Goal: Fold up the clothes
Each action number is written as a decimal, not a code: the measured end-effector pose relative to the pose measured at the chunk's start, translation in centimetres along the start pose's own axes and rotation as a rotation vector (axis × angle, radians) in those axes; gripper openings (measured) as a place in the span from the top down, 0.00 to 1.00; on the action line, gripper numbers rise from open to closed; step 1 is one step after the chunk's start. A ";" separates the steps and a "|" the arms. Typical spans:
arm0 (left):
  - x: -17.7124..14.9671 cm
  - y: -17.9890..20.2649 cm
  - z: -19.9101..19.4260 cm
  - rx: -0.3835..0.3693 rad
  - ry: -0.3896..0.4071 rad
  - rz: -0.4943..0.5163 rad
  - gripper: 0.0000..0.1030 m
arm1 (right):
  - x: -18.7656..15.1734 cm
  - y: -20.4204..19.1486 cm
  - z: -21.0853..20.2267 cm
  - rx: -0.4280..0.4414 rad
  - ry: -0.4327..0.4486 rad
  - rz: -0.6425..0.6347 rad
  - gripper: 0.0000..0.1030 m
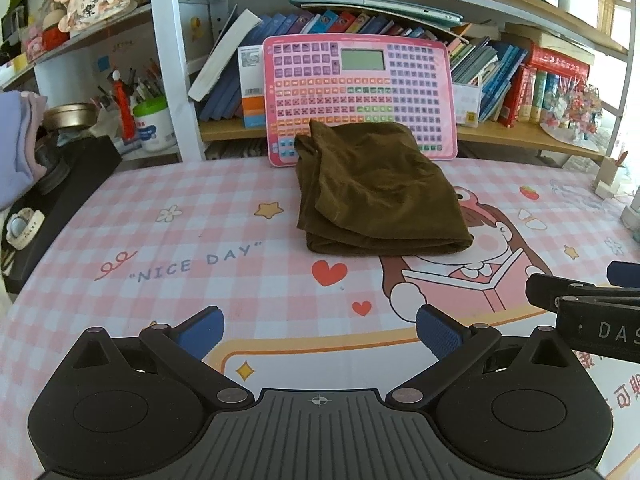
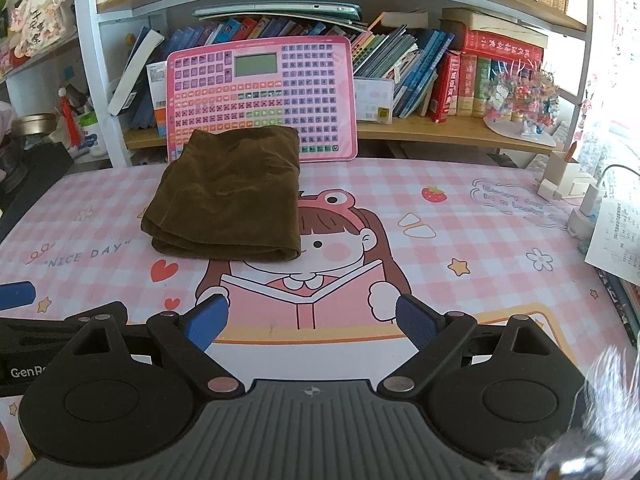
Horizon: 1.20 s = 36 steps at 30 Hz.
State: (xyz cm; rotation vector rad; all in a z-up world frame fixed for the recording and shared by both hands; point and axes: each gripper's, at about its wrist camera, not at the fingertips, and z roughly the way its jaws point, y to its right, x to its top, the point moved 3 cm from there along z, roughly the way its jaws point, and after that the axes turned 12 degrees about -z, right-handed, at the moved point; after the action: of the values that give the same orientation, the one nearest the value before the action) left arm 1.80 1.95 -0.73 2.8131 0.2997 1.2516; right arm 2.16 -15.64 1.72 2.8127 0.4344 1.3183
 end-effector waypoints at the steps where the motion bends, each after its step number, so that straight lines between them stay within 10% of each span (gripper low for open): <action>1: 0.0 0.0 0.0 -0.001 0.000 0.001 0.00 | 0.0 0.0 0.0 0.000 0.000 0.001 0.12; 36: 0.0 -0.5 -0.1 -0.007 -0.011 -0.006 0.00 | 0.0 -0.3 0.2 -0.002 -0.017 0.007 0.12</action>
State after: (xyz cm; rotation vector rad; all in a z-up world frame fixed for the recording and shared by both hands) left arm 1.64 2.42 -0.65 2.8105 0.3021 1.2338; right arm 2.21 -15.35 1.58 2.8239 0.4238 1.2949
